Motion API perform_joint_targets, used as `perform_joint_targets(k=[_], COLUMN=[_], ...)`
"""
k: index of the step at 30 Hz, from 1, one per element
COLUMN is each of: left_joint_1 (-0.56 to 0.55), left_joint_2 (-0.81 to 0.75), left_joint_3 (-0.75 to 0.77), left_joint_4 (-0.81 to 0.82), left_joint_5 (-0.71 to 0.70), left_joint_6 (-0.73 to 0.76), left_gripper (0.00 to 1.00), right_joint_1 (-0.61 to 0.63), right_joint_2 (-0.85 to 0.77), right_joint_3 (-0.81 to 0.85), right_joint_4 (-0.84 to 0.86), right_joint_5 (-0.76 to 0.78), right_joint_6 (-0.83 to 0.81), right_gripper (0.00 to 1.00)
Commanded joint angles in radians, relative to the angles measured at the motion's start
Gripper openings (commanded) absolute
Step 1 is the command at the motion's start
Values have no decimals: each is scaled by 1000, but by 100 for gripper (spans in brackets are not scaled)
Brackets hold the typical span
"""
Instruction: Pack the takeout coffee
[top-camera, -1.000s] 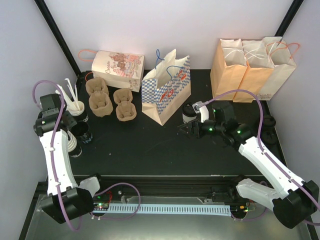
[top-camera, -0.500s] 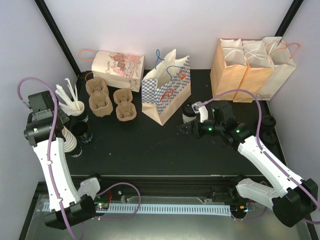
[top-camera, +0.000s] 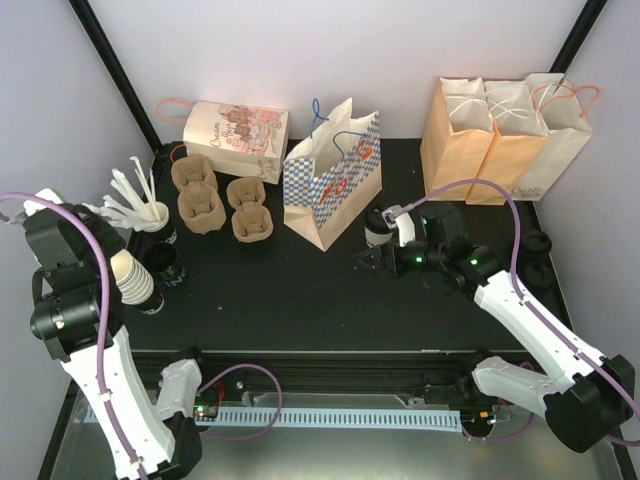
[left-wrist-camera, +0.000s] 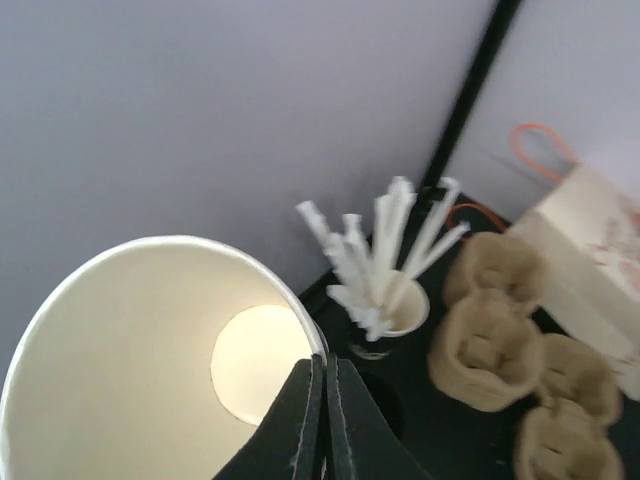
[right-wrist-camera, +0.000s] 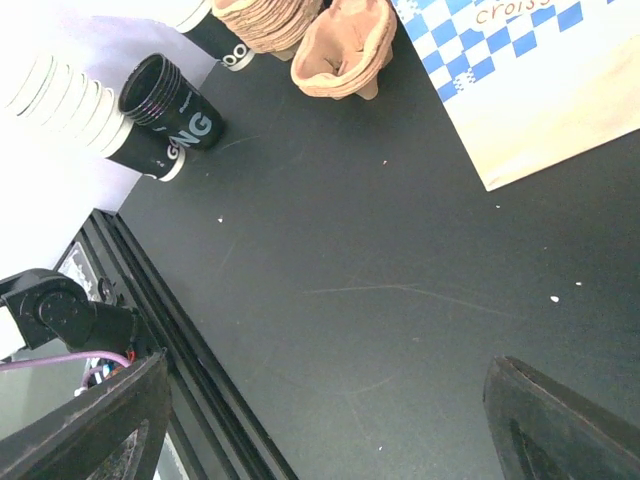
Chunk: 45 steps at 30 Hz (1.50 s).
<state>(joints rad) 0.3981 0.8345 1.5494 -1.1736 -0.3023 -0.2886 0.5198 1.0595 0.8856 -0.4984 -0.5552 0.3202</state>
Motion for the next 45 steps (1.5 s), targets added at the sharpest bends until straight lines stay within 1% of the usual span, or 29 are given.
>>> perform_joint_targets(k=[1,3,7,10,12,15,16,18,21,23,26,29,33,38,40,42,43,45], left_joint_1=[0,-1,-13,-51,-98,-223,-278,-383,-539,-657,-846,-995,-1184,-1358,-1399,-1417,-1420,-1428], left_joint_2=[-9,-21,-33,-26,-17,-31,-41,-58,-66,-52,2,75,186,313,351,376,389,421], left_joint_3=[48,41,15,-84,-164,-278,-317,-389,-477,-511,-530,-522,-493,-450,-452,-459,-465,-474], left_joint_4=[59,96,157,210,234,263,280,328,388,410,423,433,479,536,579,624,651,688], left_joint_5=[283,430,637,781,832,796,776,748,711,636,475,354,216,109,97,107,119,123], left_joint_6=[36,47,36,21,26,37,32,15,-15,-23,-11,-6,-4,-10,3,26,40,61], left_gripper=[2,2,2,2,2,2,2,2,2,2,2,1,2,2,2,2,2,2], right_joint_1=[6,7,6,6,6,5,5,5,5,3,-7,-57,-210,-469,-594,-700,-746,-793], right_joint_2=[-9,-14,-50,-97,-127,-162,-163,-151,-110,-74,-10,27,32,108,107,87,79,73], right_joint_3=[12,11,17,16,7,-14,-16,1,51,79,118,139,136,186,179,153,144,139], right_joint_4=[-21,-30,-50,-53,-58,-62,-70,-117,-219,-268,-324,-362,-376,-497,-508,-491,-489,-502], right_joint_5=[37,58,111,174,243,340,373,447,578,630,655,682,664,709,706,685,698,743], right_joint_6=[3,8,25,55,91,146,163,197,233,217,173,158,174,212,216,233,256,302], right_gripper=[88,88,88,89,90,91,94,100,100,100,100,100,100,100,100,100,100,100])
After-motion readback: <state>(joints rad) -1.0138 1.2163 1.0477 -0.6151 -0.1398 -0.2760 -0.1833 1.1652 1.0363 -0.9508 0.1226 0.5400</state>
